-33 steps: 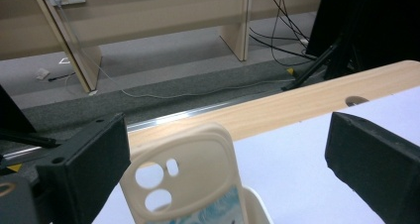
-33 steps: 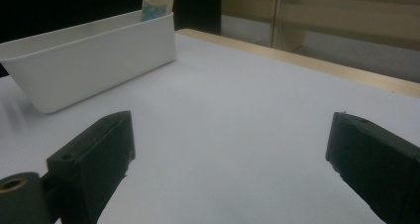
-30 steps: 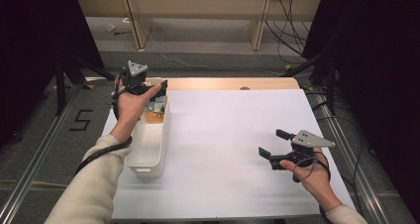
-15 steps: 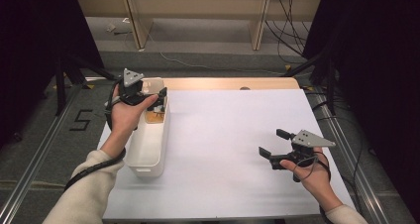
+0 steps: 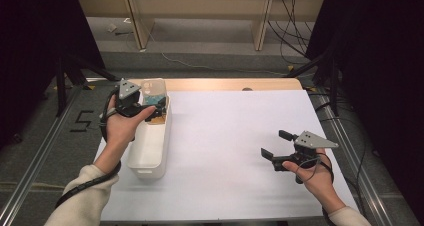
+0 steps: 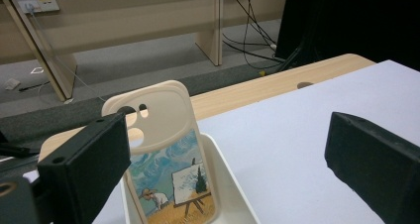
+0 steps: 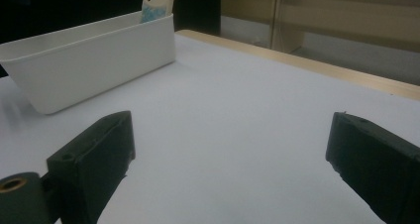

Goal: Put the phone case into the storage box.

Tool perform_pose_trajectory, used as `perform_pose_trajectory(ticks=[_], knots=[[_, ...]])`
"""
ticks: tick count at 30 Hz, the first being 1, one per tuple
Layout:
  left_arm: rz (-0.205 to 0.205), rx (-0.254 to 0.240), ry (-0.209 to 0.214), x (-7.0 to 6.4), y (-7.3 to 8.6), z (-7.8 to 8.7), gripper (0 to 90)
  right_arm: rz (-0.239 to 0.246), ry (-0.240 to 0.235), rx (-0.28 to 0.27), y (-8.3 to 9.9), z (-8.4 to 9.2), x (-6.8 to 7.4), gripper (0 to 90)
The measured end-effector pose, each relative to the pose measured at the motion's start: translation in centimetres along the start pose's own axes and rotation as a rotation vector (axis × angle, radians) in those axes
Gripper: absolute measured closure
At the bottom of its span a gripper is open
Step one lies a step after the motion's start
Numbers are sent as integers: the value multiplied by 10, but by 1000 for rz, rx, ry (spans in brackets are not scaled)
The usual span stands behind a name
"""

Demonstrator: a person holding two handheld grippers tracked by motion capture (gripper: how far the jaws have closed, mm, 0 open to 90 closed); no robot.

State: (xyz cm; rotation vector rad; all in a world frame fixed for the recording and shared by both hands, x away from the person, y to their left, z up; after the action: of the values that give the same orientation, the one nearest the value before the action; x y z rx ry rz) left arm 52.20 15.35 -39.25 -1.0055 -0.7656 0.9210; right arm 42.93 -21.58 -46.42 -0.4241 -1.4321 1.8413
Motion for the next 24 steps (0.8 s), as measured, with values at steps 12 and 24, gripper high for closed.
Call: perform_pose_trajectory(ticks=[12,24], knots=[[-7,-22,37,-14,5,15,31,1,-2,1,0,0,1,59],[-15,-33,71,-25,12,24,29,3,-3,-1,-1,0,1,59]])
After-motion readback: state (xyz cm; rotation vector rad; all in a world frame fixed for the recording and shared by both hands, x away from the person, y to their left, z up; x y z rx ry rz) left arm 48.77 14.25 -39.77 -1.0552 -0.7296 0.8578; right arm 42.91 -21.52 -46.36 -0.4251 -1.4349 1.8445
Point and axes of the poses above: each handheld gripper's, and its own axes: z roughly backward along the jaws, y roughly out of its underside, x roughly to its left, the point moved 10 cm from there along -z, roughly forward along the jaws, and after that the axes turned 8 degrees about -z, right-handed, at the moved point
